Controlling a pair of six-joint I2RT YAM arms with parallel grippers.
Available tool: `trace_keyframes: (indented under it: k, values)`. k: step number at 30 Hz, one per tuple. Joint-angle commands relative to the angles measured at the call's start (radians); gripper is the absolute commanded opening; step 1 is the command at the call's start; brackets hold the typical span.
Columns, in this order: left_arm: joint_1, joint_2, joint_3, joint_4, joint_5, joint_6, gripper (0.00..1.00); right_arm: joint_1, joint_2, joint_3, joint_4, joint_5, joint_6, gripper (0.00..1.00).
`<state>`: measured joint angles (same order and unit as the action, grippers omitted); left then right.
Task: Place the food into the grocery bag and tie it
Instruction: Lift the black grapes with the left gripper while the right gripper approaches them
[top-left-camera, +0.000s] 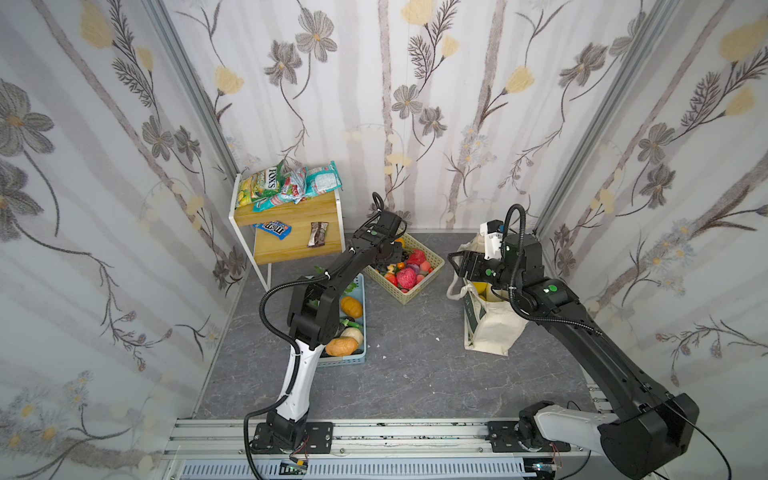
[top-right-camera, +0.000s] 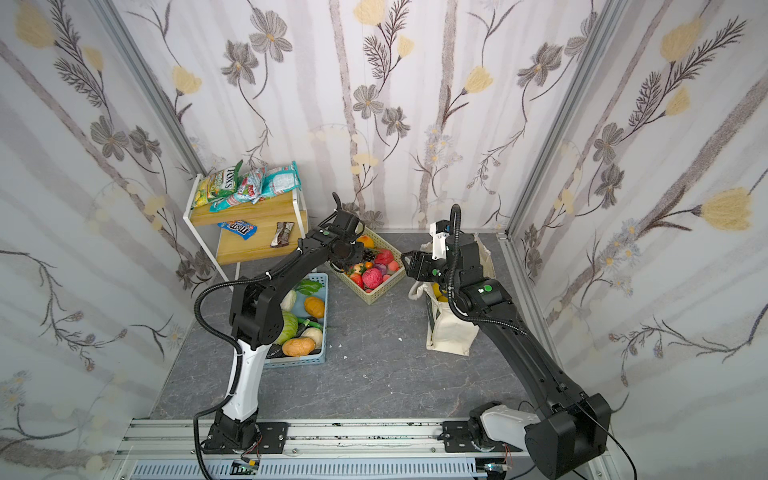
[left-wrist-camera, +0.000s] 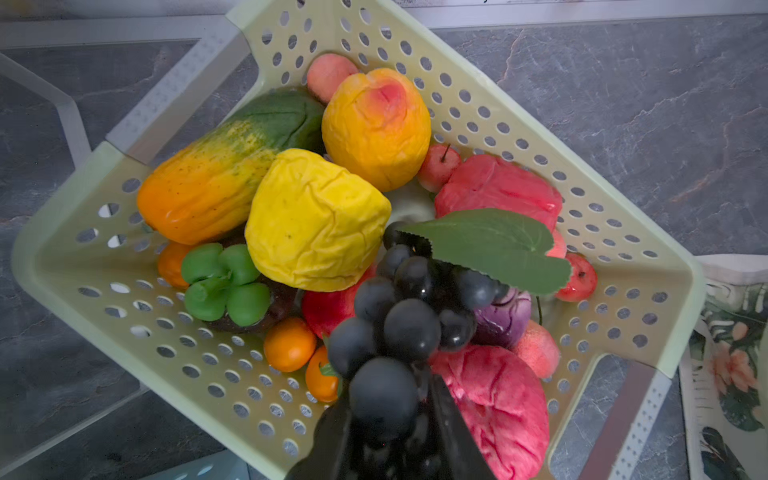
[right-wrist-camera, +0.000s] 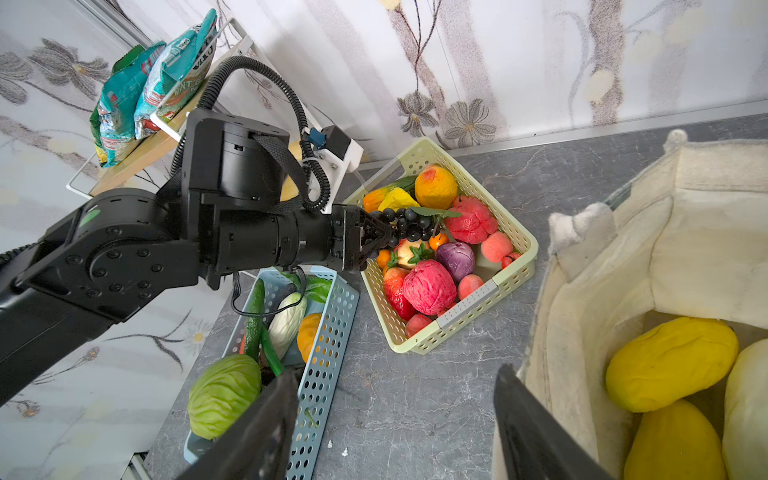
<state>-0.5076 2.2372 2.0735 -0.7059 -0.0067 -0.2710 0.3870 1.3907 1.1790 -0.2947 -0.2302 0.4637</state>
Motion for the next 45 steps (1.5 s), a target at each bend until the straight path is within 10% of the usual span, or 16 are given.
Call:
trace_keyframes:
  k: [1,45]
  values:
    - [-0.002,-0.026,0.0,-0.002,0.002,-0.005,0.27,0.003,0.019,0.004,0.061,-0.019,0.01,0.74]
    - [-0.012,-0.321,-0.095,0.065,0.14,-0.109,0.27,0.197,0.372,-0.031,0.752,0.107,0.92,0.76]
